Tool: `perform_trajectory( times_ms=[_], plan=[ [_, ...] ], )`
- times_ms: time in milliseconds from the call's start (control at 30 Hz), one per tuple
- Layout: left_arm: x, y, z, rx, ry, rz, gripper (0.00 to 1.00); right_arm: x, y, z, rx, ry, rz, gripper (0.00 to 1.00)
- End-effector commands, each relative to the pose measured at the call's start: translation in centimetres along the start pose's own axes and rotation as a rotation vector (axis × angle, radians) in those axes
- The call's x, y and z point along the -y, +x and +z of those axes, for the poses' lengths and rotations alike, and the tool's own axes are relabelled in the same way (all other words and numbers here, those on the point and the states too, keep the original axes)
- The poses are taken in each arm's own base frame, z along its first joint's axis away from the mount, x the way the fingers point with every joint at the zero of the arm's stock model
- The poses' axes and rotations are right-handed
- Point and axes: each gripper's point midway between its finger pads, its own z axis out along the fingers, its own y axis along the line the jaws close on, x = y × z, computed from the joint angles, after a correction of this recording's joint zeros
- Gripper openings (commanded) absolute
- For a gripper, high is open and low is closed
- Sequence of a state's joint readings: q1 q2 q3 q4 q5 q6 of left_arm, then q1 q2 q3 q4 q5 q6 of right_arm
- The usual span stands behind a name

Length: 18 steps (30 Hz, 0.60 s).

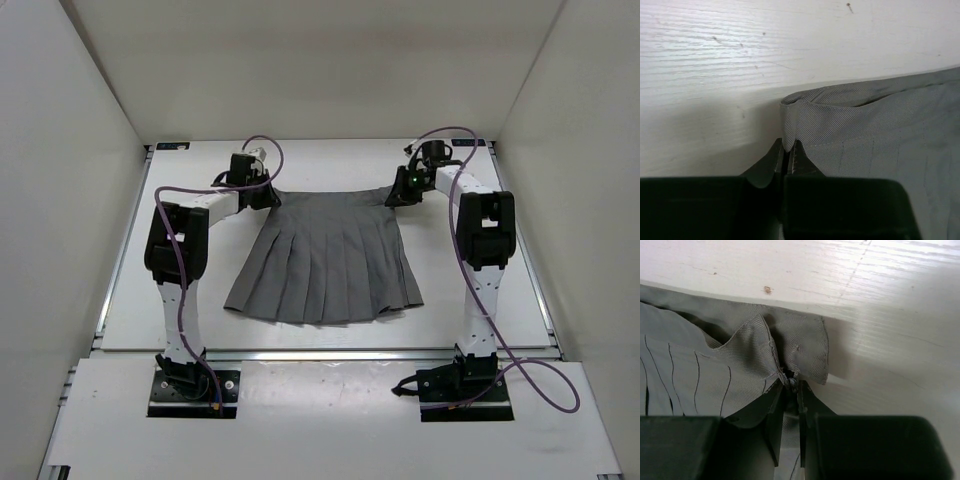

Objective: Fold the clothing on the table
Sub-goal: Fold the skirt

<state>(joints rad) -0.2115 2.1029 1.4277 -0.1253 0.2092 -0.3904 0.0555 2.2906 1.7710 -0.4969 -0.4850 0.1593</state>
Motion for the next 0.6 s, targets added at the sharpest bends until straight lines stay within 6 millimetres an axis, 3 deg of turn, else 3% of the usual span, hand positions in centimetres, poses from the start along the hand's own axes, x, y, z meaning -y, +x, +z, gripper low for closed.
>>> perform_trajectory(
  times_ms=[0,67,233,333,433,567],
  plan=[
    [-1.5,-2.2,-0.6,0.050,-0.045,-0.004,0.00,2.2,-3.3,-2.9,0.084,0.095,-0.013,0.01],
    [-0.6,-2.3,-0.2,0.052,-0.017,0.003,0.00,1.7,-2.9,-2.3,0.067,0.052,-0.015,0.00],
    [1.3,-2.9,1.1,0.045,0.035,0.043,0.00,-0.3,-4.4,-1.9,0.091,0.024,-0.058,0.00],
    [3.1,-5.9,0.8,0.106,0.078,0.091,0.00,-1.4,-6.4,-2.7,0.136,0.003,-0.068,0.00],
    [4.5,-9.9,-0.7,0.188,0.103,0.137,0.00,-3.3,-11.3,-6.3,0.256,-0.019,-0.114,0.00],
    [7.4,-15.6,-4.8,0.326,0.153,0.222,0.00,-6.1,-16.5,-13.3,0.436,-0.020,-0.214,0.00]
  ],
)
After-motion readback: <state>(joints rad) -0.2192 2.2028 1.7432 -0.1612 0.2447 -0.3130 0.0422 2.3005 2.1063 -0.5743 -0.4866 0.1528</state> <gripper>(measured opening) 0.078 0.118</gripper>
